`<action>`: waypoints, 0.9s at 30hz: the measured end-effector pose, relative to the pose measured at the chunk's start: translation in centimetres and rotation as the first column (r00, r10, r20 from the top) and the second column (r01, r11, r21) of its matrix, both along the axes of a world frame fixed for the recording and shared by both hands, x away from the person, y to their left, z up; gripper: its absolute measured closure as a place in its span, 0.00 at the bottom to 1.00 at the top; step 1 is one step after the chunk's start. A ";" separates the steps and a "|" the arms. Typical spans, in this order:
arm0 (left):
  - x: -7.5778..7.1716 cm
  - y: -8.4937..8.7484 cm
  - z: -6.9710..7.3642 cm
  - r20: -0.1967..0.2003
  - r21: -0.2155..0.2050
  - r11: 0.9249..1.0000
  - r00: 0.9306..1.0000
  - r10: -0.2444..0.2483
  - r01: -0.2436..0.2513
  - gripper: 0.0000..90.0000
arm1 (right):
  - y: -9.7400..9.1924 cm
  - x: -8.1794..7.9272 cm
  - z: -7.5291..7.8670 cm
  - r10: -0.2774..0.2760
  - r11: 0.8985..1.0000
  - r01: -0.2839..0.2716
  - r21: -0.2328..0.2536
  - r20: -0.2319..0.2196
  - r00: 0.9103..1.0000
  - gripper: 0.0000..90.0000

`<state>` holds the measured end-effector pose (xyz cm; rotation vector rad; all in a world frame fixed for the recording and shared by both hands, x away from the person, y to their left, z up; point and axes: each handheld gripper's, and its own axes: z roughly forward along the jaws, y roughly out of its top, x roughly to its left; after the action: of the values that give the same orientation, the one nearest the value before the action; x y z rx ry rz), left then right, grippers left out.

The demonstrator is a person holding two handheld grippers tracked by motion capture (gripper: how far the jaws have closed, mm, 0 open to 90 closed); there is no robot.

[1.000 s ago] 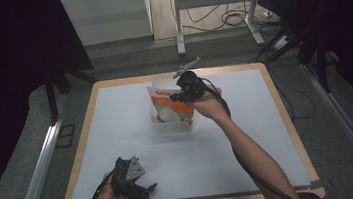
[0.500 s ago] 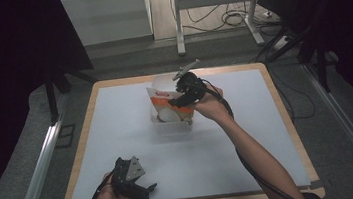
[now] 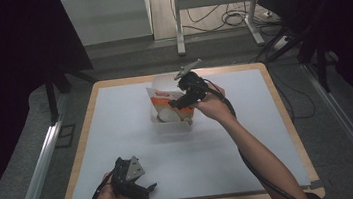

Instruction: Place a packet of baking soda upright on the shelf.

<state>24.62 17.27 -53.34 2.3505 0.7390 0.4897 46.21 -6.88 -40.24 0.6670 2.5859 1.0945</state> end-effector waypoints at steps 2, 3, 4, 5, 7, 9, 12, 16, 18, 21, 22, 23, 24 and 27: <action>0.0 0.0 0.0 0.002 -0.003 1.000 1.000 0.001 -0.001 0.00 | -0.2 -0.1 0.0 0.000 1.000 0.000 0.000 0.004 1.000 0.21; 0.0 0.0 0.1 0.003 -0.004 1.000 1.000 0.001 -0.001 0.00 | -0.3 -0.2 0.1 -0.002 1.000 0.002 0.003 -0.001 1.000 0.21; 0.0 0.0 0.1 0.004 -0.005 1.000 1.000 0.001 -0.001 0.00 | -0.5 -0.3 0.0 0.003 1.000 -0.003 0.004 0.005 1.000 0.20; 0.0 0.1 0.1 0.004 -0.007 1.000 1.000 0.002 -0.002 0.00 | -0.6 -0.4 0.0 0.003 1.000 -0.003 0.004 0.005 1.000 0.20; 0.0 0.1 0.1 0.005 -0.010 1.000 1.000 0.004 -0.004 0.00 | -1.0 -0.6 0.0 0.013 1.000 -0.013 0.008 0.010 1.000 0.19; 0.0 0.1 0.1 0.004 -0.011 1.000 1.000 0.006 -0.006 0.00 | -1.3 -0.8 -0.1 0.016 1.000 -0.016 0.011 0.012 1.000 0.18; 0.0 0.2 0.2 0.005 -0.012 1.000 1.000 0.007 -0.007 0.00 | -1.8 -1.1 -0.1 0.019 1.000 -0.019 0.009 0.014 1.000 0.17; 0.1 0.3 0.2 0.007 -0.021 1.000 1.000 0.008 -0.007 0.00 | -2.7 -1.6 -0.2 0.020 1.000 -0.020 0.024 0.021 1.000 0.16; 0.1 0.3 0.2 0.007 -0.024 1.000 1.000 0.010 -0.010 0.00 | -3.2 -1.9 -0.1 0.017 0.999 -0.017 0.036 0.021 1.000 0.15; 0.1 0.3 0.2 0.007 -0.025 1.000 1.000 0.010 -0.010 0.00 | -3.9 -2.3 -0.1 0.011 0.999 -0.012 0.045 0.026 1.000 0.13; 0.1 0.3 0.2 0.007 -0.026 1.000 1.000 0.011 -0.010 0.00 | -4.3 -2.5 -0.1 0.009 0.999 -0.010 0.049 0.030 1.000 0.13; 0.1 0.3 0.2 0.008 -0.025 1.000 1.000 0.011 -0.011 0.00 | -4.5 -2.6 -0.1 0.005 0.999 -0.006 0.052 0.033 0.999 0.13; 0.1 0.3 0.2 0.008 -0.026 1.000 1.000 0.012 -0.012 0.00 | -4.7 -2.7 -0.1 0.004 0.998 -0.006 0.055 0.036 0.999 0.12; 0.1 0.4 0.3 0.008 -0.033 0.999 1.000 0.012 -0.012 0.00 | -5.6 -3.3 -0.1 -0.004 0.998 0.001 0.066 0.045 0.999 0.11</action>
<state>24.73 17.65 -53.07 2.3135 0.7522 0.4888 42.95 -12.44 -40.39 0.6527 2.5197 1.1846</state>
